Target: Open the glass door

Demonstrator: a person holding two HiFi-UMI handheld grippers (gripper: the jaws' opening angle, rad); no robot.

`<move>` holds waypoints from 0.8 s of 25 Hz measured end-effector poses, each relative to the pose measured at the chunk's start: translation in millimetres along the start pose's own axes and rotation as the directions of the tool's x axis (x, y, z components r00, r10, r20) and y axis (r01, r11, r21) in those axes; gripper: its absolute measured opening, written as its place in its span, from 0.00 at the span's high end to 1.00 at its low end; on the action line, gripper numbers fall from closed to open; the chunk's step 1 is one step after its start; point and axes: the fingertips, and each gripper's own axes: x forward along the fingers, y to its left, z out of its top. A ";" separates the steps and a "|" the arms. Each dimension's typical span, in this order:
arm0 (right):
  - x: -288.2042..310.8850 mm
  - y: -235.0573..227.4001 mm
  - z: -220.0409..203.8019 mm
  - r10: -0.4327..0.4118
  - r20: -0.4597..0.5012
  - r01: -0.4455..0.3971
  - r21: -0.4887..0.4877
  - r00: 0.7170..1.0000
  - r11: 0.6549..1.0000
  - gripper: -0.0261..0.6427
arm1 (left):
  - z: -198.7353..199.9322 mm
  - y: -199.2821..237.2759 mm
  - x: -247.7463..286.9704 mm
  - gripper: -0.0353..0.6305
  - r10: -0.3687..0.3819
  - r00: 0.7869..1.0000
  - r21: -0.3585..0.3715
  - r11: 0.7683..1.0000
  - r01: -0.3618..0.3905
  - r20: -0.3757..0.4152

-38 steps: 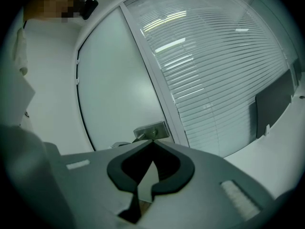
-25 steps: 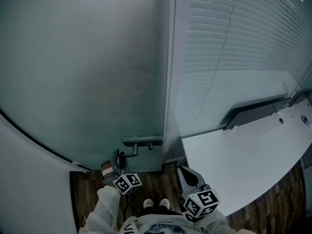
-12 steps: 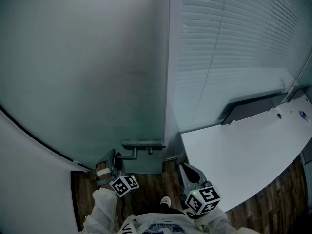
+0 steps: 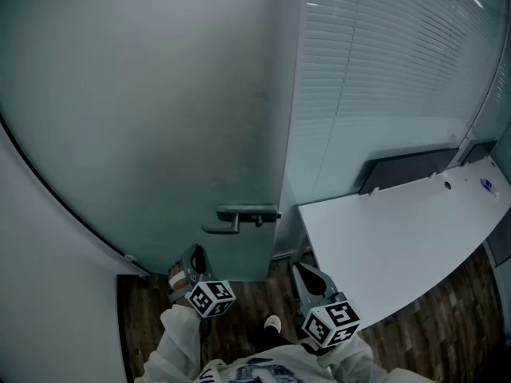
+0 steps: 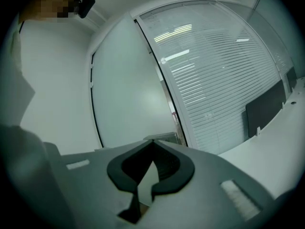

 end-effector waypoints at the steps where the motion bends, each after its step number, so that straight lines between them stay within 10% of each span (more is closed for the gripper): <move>1: -7.3 11.4 -5.0 0.003 0.000 -0.003 -0.002 1.000 1.000 0.95 | 0.0 0.5 -21.8 0.95 -0.046 0.998 -0.138 0.989 0.050 0.033; 4: -32.9 51.8 -22.8 0.018 0.003 -0.018 -0.020 1.000 1.000 0.95 | 3.7 6.5 -96.5 0.94 -0.156 0.969 -0.508 0.829 0.233 0.191; 6: -53.9 86.8 -31.1 0.033 0.004 -0.033 -0.044 0.999 0.999 0.95 | 2.4 18.8 -151.1 0.94 -0.167 0.945 -0.601 0.737 0.309 0.281; 20: -185.9 207.0 -90.1 0.040 -0.010 -0.041 -0.092 0.999 0.995 0.96 | -88.2 -10.7 -354.7 0.95 -0.177 0.920 -0.687 0.619 0.381 0.350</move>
